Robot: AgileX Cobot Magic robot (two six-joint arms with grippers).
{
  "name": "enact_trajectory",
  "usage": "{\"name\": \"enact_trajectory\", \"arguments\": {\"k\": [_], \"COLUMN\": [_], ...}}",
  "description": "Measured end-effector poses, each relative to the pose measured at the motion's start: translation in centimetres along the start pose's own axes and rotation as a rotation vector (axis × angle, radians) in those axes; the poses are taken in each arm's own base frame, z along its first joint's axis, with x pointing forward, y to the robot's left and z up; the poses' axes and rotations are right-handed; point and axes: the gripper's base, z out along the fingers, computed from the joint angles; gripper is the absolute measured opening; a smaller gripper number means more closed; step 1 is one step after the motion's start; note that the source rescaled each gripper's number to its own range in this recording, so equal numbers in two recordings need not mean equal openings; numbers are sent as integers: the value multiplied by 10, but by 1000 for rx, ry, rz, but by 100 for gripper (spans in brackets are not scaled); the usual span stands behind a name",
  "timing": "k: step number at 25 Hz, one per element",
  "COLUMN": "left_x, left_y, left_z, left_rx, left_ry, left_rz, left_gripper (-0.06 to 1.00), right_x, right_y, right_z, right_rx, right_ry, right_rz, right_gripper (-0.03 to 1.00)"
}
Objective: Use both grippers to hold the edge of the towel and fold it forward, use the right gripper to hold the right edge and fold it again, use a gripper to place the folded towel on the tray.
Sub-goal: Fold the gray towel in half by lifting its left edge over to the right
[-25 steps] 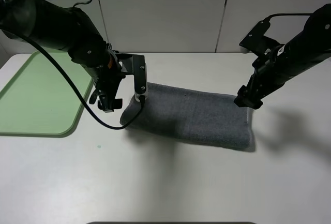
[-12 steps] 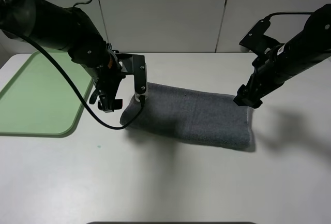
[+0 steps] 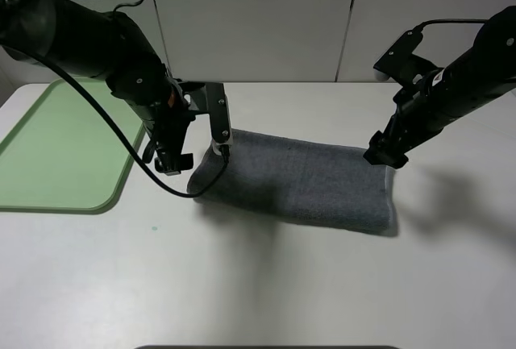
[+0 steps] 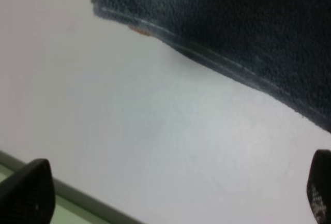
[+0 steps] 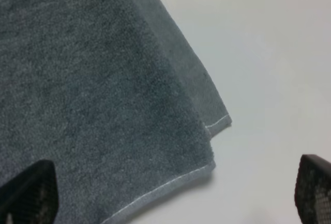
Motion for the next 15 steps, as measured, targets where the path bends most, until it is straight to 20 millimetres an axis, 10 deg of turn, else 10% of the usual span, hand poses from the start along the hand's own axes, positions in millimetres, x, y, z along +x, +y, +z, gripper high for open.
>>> {"name": "enact_trajectory", "arguments": {"k": [15], "left_x": [2], "left_y": [12], "left_z": [-29], "left_rx": [-42], "left_ry": [5], "left_rz": [-77], "left_gripper": [97], "right_x": [6], "right_y": [6], "right_z": [-15], "right_rx": [-55], "right_ry": [80], "right_rz": [190], "right_gripper": [100]}}
